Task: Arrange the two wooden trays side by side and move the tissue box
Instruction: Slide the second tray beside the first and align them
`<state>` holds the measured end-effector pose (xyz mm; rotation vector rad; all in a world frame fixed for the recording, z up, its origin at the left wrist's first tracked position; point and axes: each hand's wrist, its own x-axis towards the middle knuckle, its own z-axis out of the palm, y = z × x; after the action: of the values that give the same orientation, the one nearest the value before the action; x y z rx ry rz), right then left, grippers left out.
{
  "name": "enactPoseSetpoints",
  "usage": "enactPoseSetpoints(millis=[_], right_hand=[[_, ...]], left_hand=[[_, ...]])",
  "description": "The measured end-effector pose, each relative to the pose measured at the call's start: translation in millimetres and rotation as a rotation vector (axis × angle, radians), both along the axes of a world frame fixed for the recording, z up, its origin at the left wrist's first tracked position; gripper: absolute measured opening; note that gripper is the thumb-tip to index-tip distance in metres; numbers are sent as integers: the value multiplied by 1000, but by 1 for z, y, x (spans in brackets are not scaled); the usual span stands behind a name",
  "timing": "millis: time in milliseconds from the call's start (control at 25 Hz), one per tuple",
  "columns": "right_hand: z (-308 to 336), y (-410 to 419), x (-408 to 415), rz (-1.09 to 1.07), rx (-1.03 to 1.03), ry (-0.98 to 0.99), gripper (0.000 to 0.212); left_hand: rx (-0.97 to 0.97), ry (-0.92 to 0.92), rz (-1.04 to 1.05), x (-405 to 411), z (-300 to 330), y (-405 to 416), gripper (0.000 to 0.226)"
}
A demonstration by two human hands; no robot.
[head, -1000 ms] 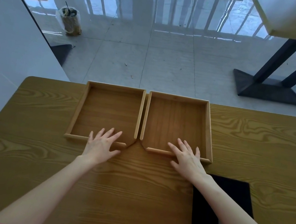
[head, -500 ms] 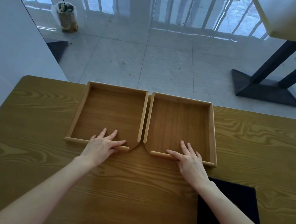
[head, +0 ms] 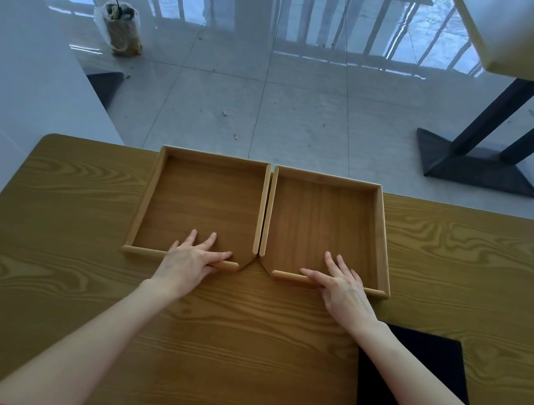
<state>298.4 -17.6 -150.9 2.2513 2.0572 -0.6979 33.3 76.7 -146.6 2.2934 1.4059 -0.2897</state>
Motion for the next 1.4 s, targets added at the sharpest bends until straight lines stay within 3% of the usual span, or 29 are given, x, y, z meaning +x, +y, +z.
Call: enactPoseSetpoints(millis=[960,1240,1400], right_hand=[[7,1,-3,10,-17,28,46],[9,-1,-11,-7,-87,-67,59],[23,-11,-14,-29,-33,-99,63]], left_hand=[[-32,-1,-37,2,6,5,42],[-72,101,-85,6,14,3,51],[16,126,-97,12,33,-5,58]])
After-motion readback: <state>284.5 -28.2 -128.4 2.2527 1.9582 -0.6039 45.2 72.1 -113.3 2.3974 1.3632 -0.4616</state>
